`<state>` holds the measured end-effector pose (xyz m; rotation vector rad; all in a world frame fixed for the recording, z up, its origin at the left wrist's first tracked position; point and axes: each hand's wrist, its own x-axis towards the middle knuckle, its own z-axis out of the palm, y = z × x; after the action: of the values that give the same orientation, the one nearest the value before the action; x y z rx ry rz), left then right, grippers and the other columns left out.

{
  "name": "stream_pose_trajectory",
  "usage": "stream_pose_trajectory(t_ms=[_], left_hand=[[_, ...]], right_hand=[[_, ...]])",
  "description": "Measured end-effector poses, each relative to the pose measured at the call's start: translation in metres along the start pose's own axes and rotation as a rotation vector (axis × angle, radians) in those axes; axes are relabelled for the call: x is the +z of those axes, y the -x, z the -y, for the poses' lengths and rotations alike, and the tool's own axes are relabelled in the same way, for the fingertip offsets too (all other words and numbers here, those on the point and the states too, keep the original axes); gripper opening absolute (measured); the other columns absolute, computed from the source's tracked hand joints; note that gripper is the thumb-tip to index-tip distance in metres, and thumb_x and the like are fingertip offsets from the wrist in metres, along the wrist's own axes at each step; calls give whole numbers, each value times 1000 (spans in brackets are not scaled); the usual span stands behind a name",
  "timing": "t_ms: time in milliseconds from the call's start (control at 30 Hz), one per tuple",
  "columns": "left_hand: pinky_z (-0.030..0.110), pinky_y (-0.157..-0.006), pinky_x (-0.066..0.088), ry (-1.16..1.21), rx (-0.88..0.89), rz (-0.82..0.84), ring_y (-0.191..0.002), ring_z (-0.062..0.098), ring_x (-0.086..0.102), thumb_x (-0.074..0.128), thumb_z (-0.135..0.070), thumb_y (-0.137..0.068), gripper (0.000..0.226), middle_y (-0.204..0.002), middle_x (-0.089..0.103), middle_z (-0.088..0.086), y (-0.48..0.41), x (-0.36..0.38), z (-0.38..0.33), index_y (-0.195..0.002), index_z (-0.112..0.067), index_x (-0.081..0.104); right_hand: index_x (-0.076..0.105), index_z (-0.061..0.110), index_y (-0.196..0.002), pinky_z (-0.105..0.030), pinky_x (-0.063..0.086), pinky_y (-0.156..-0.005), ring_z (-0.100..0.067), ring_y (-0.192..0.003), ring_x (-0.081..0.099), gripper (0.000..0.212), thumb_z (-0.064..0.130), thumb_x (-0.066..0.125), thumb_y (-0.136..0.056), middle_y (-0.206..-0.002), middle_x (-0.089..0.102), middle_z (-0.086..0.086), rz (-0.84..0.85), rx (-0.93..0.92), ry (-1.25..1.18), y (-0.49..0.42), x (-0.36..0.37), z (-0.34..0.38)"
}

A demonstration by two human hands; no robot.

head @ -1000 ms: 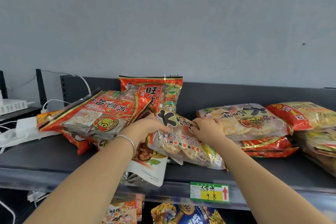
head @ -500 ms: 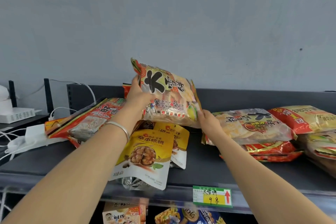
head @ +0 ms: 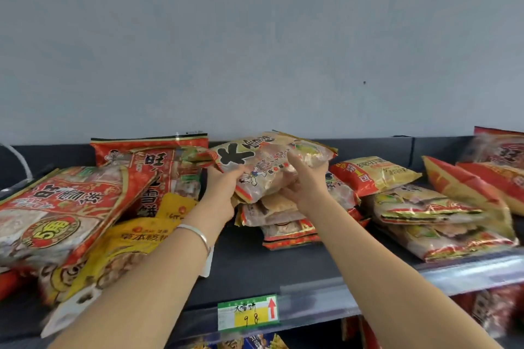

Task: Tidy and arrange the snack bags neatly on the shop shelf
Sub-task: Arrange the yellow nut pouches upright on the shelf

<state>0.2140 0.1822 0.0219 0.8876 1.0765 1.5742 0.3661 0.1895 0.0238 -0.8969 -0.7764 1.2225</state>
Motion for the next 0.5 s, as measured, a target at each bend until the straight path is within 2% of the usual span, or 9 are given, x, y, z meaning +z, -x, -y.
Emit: stream_pose_trajectory(t_ms=[100,167,233,267,300,333,400,467,500], left_hand=[[47,-89,51,-99,-68,163,-100,28,64,66,-22,-86,46,-116,64,8,7,34,7,-127,-22,46],[49,-92,50,-185,-52,255,-107,27,61,70,-29,-82,58,-123,62,8,6,52,11,-133,-23,44],[49,-104,40,-340,70,267,-127,27,47,71,-31,-82,84,-146,41,5,-1,69,17,-148,-28,19],[46,-110,32,-465,169,240,-135,27,36,67,-29,-86,89,-153,27,4,-1,76,18,-150,-29,7],[43,-112,26,-609,280,210,-140,26,27,64,-29,-89,88,-156,17,4,1,84,19,-151,-29,2],[41,-113,23,-754,395,205,-142,25,20,61,-32,-90,84,-157,10,4,1,91,22,-151,-30,3],[44,-115,20,-1022,550,257,-144,26,12,57,-42,-90,76,-158,7,3,0,104,30,-150,-34,11],[46,-115,21,-1280,628,314,-144,26,12,51,-48,-91,67,-157,12,2,0,113,41,-148,-35,19],[45,-115,22,-1376,627,347,-144,26,14,49,-48,-92,63,-157,16,2,-1,117,46,-148,-35,23]], right_hand=[[-8,41,-149,-47,45,-96,-28,-118,51,108,12,70,-80,-138,44,-2,-97,-141,107,-6,-17,18],[-10,43,-148,-48,37,-103,-28,-131,41,106,7,66,-83,-154,27,-2,-159,-246,153,-13,-35,35],[-9,41,-149,-45,40,-100,-27,-129,44,101,6,62,-87,-158,19,-4,-232,-333,184,-21,-53,49],[-8,40,-150,-41,46,-92,-26,-119,52,97,7,59,-89,-157,21,-7,-285,-362,223,-26,-60,53],[-8,38,-150,-37,50,-82,-24,-108,56,92,8,56,-92,-155,24,-11,-333,-368,298,-32,-67,58],[-8,36,-151,-36,50,-78,-24,-105,55,88,10,54,-93,-154,22,-14,-350,-348,417,-35,-73,60],[-9,32,-151,-41,44,-92,-34,-127,42,88,16,56,-94,-157,4,-23,-293,-229,720,-40,-83,61],[-10,31,-152,-47,31,-108,-43,-142,15,92,27,60,-92,-154,-17,-28,-250,-139,928,-45,-94,57],[-9,29,-152,-49,22,-113,-44,-145,2,92,34,60,-91,-153,-21,-28,-254,-154,1008,-46,-100,54]])
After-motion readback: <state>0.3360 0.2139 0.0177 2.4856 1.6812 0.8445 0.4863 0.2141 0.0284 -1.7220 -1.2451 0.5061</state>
